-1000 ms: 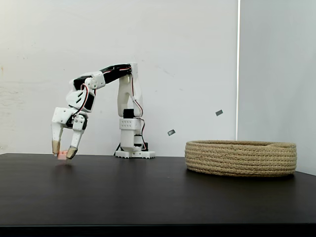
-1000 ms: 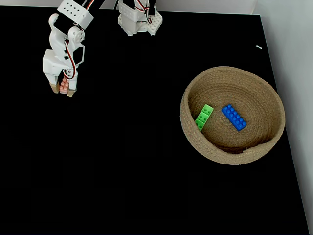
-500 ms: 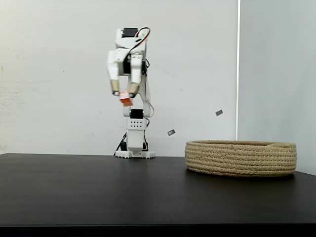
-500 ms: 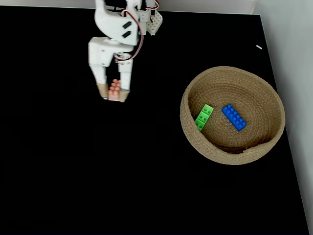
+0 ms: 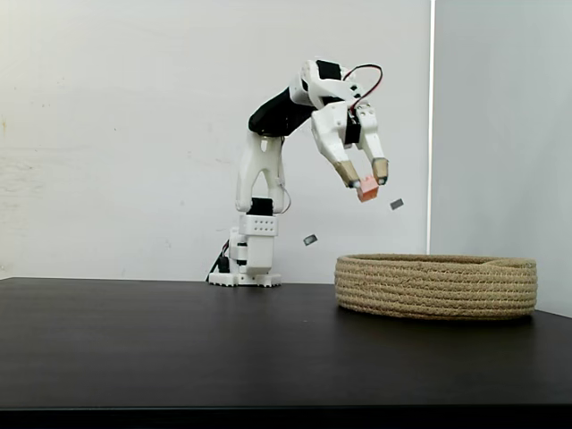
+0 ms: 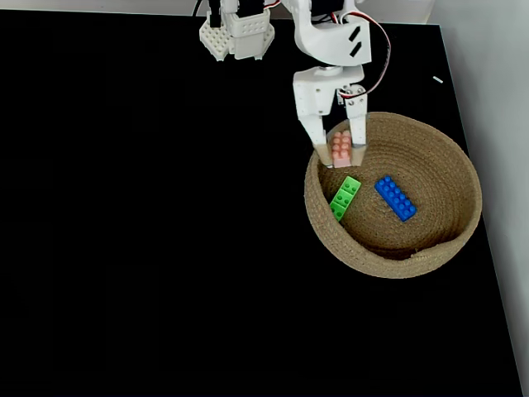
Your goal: Place the lego blocks in the tray
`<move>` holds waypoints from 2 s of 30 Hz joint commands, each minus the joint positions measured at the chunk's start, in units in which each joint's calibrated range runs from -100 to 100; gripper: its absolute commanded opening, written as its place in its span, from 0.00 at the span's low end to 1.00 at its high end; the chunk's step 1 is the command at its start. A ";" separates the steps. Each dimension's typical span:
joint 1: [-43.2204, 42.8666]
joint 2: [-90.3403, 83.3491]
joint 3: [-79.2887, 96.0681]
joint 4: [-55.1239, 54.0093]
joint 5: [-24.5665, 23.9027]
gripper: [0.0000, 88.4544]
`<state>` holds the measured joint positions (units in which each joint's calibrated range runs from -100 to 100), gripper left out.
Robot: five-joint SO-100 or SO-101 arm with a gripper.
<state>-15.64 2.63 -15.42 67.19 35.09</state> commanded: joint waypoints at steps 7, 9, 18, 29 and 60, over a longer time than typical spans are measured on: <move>-2.17 1.76 0.88 -2.26 -2.00 0.16; -1.84 1.84 1.51 -2.43 -1.76 0.28; 1.79 -1.51 1.97 -1.76 -1.07 0.36; 14.07 -21.29 23.40 0.32 4.15 0.00; 22.73 -100.48 115.42 3.15 20.66 0.00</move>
<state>7.33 -94.15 99.20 60.94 54.14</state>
